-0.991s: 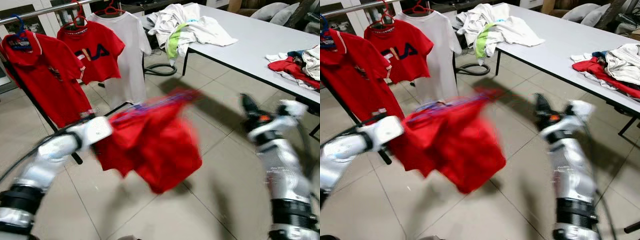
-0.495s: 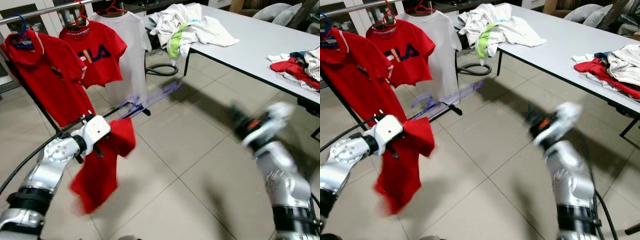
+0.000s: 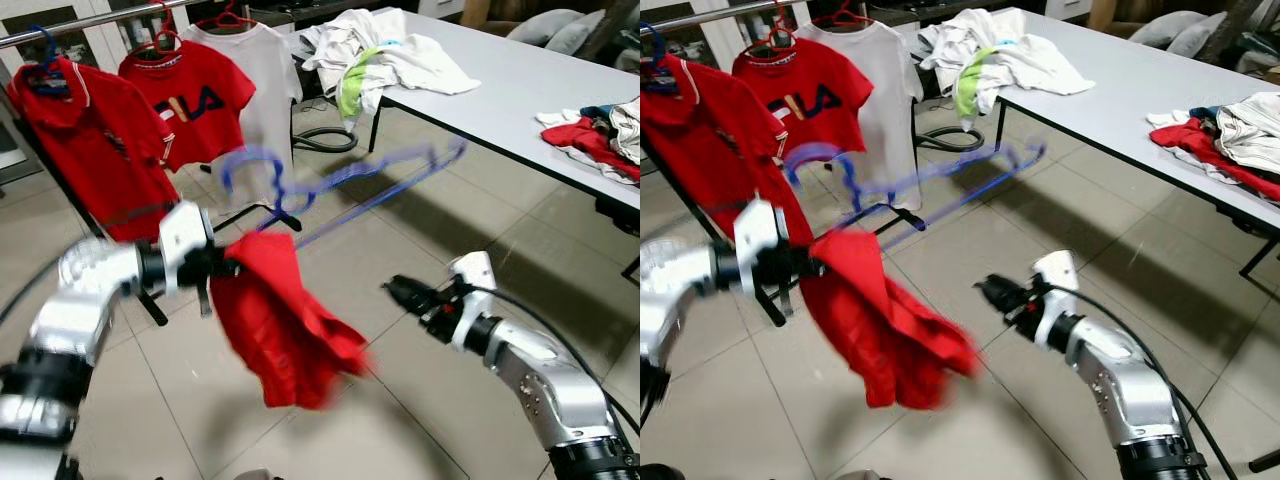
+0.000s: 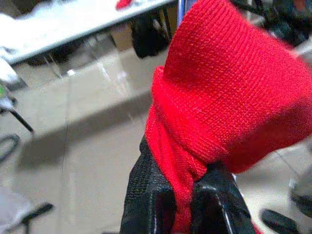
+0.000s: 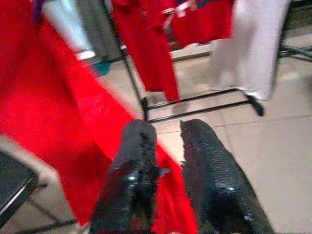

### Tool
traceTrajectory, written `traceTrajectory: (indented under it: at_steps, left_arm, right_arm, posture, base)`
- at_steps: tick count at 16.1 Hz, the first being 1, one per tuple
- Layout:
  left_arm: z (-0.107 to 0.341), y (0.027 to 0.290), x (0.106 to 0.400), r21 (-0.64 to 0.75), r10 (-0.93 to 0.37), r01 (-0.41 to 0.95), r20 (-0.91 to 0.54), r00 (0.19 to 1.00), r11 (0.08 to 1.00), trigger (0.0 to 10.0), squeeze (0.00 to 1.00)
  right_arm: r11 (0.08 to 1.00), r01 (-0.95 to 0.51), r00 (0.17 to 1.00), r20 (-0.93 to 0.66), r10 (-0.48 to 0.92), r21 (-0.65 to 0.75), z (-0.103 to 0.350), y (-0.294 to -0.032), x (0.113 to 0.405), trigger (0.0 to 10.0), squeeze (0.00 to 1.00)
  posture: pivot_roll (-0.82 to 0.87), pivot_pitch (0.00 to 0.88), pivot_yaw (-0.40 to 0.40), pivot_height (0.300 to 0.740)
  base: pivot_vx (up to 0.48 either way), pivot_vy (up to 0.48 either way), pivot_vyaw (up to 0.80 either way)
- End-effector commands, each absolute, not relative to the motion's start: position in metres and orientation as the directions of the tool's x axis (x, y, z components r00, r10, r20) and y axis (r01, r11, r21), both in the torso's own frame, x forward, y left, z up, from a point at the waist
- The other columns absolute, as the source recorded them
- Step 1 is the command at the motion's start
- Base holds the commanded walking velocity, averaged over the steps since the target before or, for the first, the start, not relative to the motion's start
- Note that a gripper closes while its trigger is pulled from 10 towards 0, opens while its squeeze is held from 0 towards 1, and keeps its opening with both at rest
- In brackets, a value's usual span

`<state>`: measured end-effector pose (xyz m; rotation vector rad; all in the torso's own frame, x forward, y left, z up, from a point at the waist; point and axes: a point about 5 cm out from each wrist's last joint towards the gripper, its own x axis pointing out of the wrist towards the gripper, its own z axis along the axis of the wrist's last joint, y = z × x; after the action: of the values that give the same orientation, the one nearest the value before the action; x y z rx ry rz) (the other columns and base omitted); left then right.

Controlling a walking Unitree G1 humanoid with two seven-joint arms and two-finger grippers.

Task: Hang hanger

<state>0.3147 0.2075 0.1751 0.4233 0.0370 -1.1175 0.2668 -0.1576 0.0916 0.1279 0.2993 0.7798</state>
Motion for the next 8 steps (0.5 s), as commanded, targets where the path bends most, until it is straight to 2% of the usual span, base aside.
traceTrajectory:
  at_steps: [1,4,8]
  left_arm:
    - [0.198,0.211,0.326,0.379,-0.840,0.821,-0.169,0.516,0.428,0.0,0.00]
    - [0.217,0.199,0.334,0.366,-0.822,0.776,-0.052,0.567,0.513,0.0,0.00]
    - [0.227,0.184,0.328,0.291,-0.852,0.809,0.043,0.522,0.510,0.0,0.00]
  right_arm:
    - [0.686,-0.705,0.648,-0.233,0.726,0.177,0.092,-0.157,0.262,10.0,1.00]
    - [0.644,-0.746,0.612,-0.209,0.763,0.166,0.096,-0.148,0.252,10.0,1.00]
    - [0.615,-0.763,0.598,-0.143,0.789,0.201,0.101,-0.128,0.247,10.0,1.00]
  posture:
    - [-0.03,0.000,0.040,0.740]
    - [-0.03,0.000,0.044,0.740]
    - [-0.02,0.000,0.047,0.740]
  base:
    - [0.000,0.000,0.00]
    - [0.000,0.000,0.00]
    - [0.000,0.000,0.00]
